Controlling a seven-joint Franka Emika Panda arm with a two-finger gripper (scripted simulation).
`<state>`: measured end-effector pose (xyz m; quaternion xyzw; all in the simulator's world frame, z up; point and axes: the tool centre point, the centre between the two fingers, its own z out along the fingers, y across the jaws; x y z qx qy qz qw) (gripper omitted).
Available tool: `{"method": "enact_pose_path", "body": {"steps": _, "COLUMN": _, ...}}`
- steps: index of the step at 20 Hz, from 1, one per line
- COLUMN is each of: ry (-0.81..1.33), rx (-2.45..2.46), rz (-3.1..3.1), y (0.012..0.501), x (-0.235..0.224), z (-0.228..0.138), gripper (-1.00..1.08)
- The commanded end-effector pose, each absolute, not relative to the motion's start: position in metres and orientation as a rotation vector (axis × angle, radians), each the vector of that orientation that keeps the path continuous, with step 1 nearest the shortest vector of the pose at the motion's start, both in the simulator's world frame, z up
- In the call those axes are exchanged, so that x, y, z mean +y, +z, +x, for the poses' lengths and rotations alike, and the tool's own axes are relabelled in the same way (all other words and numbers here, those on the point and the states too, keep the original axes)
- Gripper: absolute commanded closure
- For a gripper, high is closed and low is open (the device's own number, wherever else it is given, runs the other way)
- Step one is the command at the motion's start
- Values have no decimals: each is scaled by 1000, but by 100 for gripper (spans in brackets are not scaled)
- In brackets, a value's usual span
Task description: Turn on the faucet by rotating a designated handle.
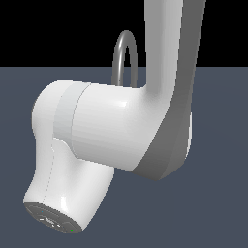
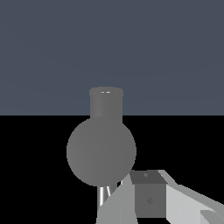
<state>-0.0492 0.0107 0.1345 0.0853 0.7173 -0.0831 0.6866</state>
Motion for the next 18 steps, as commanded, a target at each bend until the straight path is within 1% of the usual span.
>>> {"method": "enact_pose_path", "body": {"steps": 1, "ry": -199, "rx": 1578, "rz": 202, "y": 151, "x": -4, "z": -52, "gripper": 108}}
{"method": "enact_pose_path", "body": {"steps": 7, "ry": -196, "rx": 1564, "rz": 200, "y": 164, "x": -17, "z": -55, "gripper": 108}}
{"method": "enact_pose_path", "body": {"steps": 8, "ry": -165, "rx": 1589, "rz": 174, "y": 153, "x": 2, "z": -56, "gripper": 108}}
{"method": "enact_pose_path", "body": {"steps": 18, "ry": -189, "rx": 1567, "rz": 194, "y": 147, "x": -46, "z": -63, "gripper": 108}}
